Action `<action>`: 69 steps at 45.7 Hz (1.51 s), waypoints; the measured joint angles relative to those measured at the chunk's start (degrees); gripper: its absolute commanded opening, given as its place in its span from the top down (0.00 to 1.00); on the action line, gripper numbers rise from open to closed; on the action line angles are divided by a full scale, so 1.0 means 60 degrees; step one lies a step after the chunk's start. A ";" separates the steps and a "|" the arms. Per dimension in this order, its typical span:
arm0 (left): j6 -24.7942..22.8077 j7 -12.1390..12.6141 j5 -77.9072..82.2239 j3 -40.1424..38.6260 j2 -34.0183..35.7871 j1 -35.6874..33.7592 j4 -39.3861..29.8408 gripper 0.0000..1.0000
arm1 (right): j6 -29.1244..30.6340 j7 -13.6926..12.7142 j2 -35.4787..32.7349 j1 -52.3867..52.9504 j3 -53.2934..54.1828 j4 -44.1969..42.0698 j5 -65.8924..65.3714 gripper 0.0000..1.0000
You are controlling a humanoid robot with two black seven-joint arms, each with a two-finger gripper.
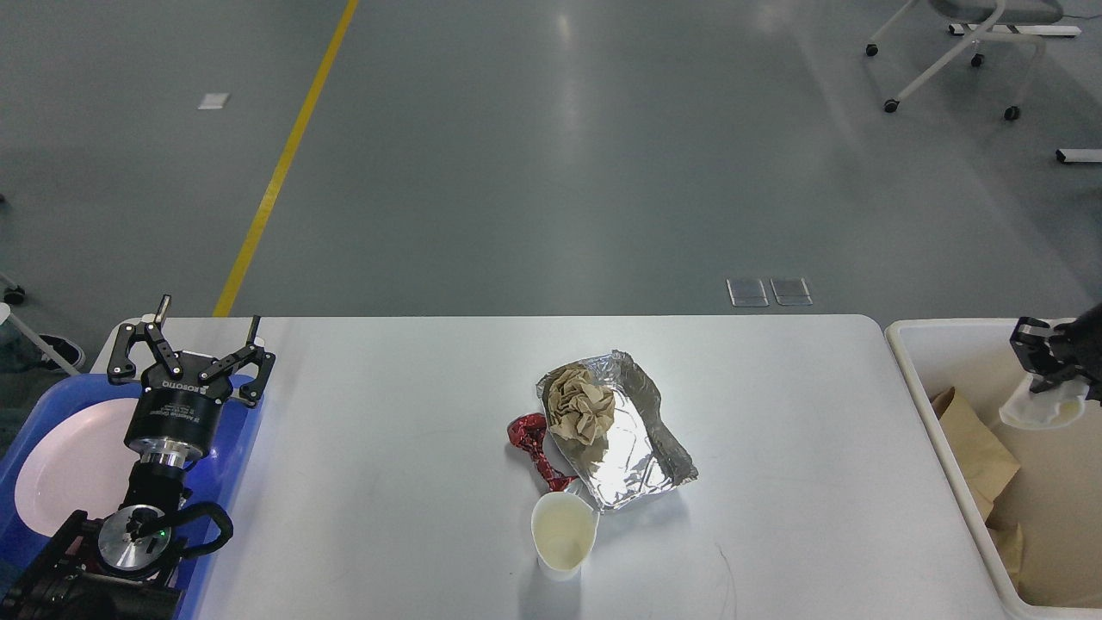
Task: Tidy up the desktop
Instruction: 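Carry the white cup into the bin and release it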
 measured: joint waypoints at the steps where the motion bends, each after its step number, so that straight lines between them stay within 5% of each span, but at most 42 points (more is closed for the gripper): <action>1: 0.0000 0.0000 0.0000 0.0000 0.0000 0.0000 0.0000 0.04 | -0.0007 0.0002 -0.0081 -0.0424 0.0200 -0.0365 -0.0009 1.00; 17: 0.0000 0.0000 0.0000 0.0000 0.0000 0.0000 0.0000 0.04 | -0.0577 0.0021 -0.0057 -0.6026 0.3679 -0.5359 -0.0102 1.00; 35: 0.0000 0.0001 0.0000 0.0000 0.0000 0.0000 0.0000 0.04 | -0.3974 0.0027 0.2649 -1.0934 0.5375 -0.9649 0.0076 1.00; 69: 0.0000 0.0001 0.0000 0.0000 0.0000 -0.0012 0.0000 0.04 | -0.4837 0.0010 0.3509 -1.2162 0.5805 -1.0333 0.0082 1.00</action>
